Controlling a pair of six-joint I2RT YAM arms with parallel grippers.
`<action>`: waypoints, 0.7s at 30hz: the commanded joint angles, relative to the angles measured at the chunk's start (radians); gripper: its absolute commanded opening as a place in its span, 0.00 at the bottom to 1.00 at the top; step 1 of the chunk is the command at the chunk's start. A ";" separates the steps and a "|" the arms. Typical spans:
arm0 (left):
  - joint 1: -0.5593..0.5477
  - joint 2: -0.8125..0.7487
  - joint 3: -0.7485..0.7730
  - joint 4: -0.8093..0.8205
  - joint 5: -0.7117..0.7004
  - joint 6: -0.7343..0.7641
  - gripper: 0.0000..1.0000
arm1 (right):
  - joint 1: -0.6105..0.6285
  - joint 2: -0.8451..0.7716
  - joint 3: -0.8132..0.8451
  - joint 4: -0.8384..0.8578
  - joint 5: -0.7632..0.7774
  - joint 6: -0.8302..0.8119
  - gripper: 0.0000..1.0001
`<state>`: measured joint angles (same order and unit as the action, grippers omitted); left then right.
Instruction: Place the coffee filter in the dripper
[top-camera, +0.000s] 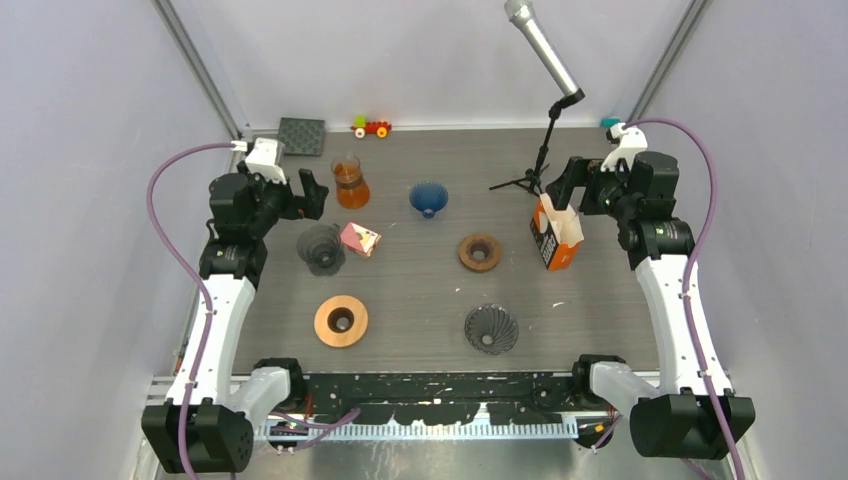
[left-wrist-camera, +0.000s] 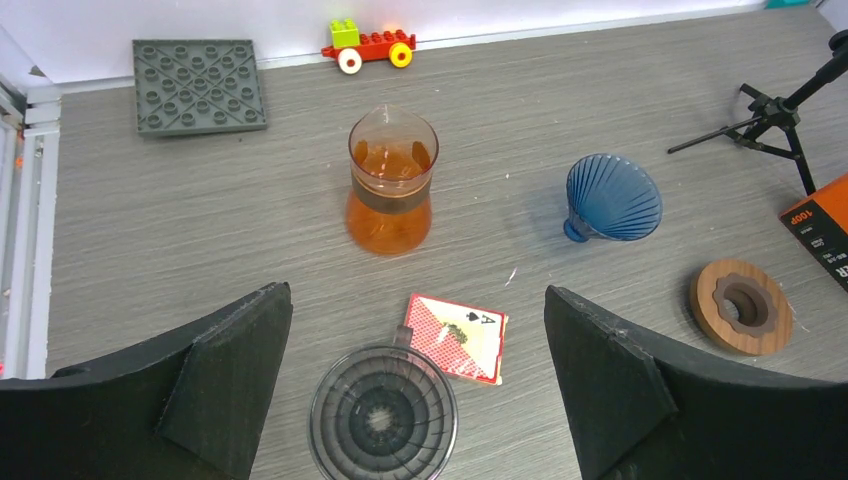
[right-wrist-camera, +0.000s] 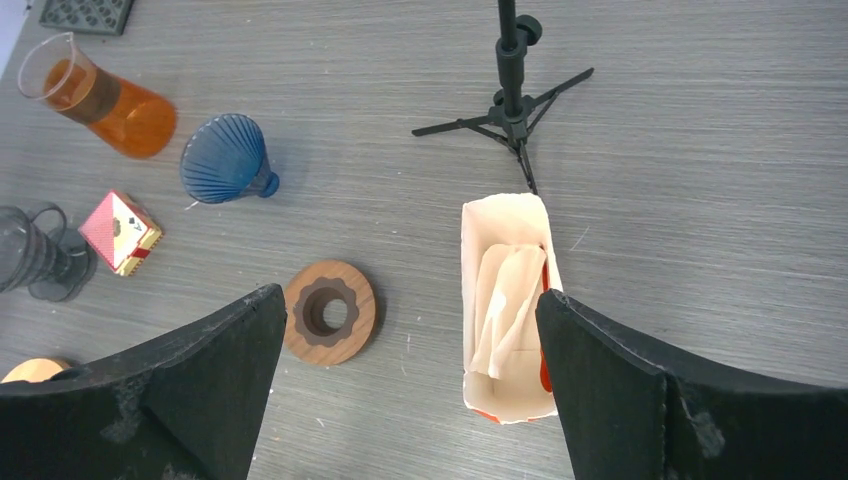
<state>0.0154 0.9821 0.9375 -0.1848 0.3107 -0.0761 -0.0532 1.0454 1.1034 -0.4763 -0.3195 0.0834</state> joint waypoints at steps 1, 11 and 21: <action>0.001 -0.005 0.001 0.014 0.009 -0.006 1.00 | 0.006 -0.006 0.022 0.028 -0.043 -0.007 1.00; 0.001 -0.006 0.030 -0.059 0.002 0.038 1.00 | 0.007 -0.010 0.030 0.015 -0.041 -0.024 1.00; 0.002 -0.003 0.123 -0.473 -0.011 0.364 0.99 | 0.007 -0.014 0.026 -0.007 -0.112 -0.069 0.99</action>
<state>0.0154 0.9916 1.0248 -0.4538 0.3107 0.1165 -0.0513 1.0454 1.1034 -0.4892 -0.3721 0.0483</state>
